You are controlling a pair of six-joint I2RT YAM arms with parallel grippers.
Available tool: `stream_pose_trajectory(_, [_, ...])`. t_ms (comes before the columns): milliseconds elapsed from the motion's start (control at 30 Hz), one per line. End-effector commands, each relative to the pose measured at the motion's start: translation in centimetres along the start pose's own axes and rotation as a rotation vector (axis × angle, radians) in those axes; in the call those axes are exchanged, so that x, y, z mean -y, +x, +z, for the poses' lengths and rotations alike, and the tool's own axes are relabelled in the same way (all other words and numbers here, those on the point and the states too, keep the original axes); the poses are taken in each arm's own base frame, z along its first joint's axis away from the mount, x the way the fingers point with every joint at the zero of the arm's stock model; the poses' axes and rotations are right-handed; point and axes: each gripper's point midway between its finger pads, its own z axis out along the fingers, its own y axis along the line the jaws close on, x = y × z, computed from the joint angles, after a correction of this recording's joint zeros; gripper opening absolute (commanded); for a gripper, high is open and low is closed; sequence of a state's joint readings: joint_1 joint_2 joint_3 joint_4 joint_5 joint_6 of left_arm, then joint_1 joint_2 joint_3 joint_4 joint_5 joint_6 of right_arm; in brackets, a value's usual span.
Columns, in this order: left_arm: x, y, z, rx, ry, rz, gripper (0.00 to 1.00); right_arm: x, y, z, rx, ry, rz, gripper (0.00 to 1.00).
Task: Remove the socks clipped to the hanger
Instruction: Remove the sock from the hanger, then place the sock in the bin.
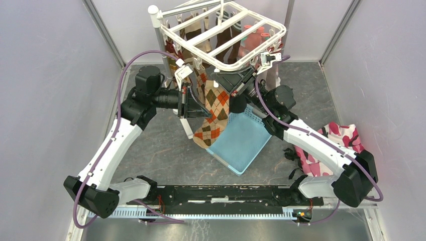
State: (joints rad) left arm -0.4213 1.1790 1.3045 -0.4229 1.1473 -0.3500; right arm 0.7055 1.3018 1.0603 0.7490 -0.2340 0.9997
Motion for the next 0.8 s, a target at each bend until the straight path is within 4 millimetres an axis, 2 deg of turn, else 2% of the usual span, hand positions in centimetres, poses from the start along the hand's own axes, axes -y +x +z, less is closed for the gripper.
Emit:
stream_pose_trajectory(0, [-1.0,-1.1,0.0,0.02,-0.068,0.086,0.02,-3.1,-2.8,-0.2,0.051,-0.061,-0.038,0.05])
stream_pose_trajectory(133, [-2.0,-0.7,0.3,0.002,-0.087,0.081,0.02,-2.5,-3.2,-0.6,0.04,-0.026,-0.063,0.05])
stream_pose_trajectory(167, [-2.2,-0.4,0.5,-0.008,-0.085,0.075,0.02,-2.2,-3.2,-0.8,0.036,-0.012,-0.067,0.05])
stream_pose_trajectory(233, [-2.3,0.6,1.0,-0.04,-0.075,0.079,0.02,-1.7,-3.6,-1.1,0.036,0.011,-0.079,0.0])
stream_pose_trajectory(367, [-2.8,3.1,1.7,-0.095,-0.069,0.05,0.02,-1.8,-3.7,-1.0,0.023,0.003,-0.092,0.0])
stream_pose_trajectory(467, [-2.6,3.7,1.9,-0.106,-0.068,0.053,0.02,-1.5,-3.6,-0.9,0.003,0.018,-0.099,0.02])
stream_pose_trajectory(567, [-2.5,3.0,2.6,-0.111,-0.053,0.061,0.02,-1.1,-3.4,-1.0,-0.008,0.028,-0.104,0.18])
stream_pose_trajectory(667, [-2.6,2.5,3.6,-0.128,-0.037,0.079,0.02,-0.8,-3.2,-1.3,-0.016,0.039,-0.107,0.39])
stream_pose_trajectory(767, [-3.0,2.8,5.2,-0.154,-0.021,0.104,0.02,-0.5,-3.1,-1.5,-0.02,0.053,-0.107,0.47])
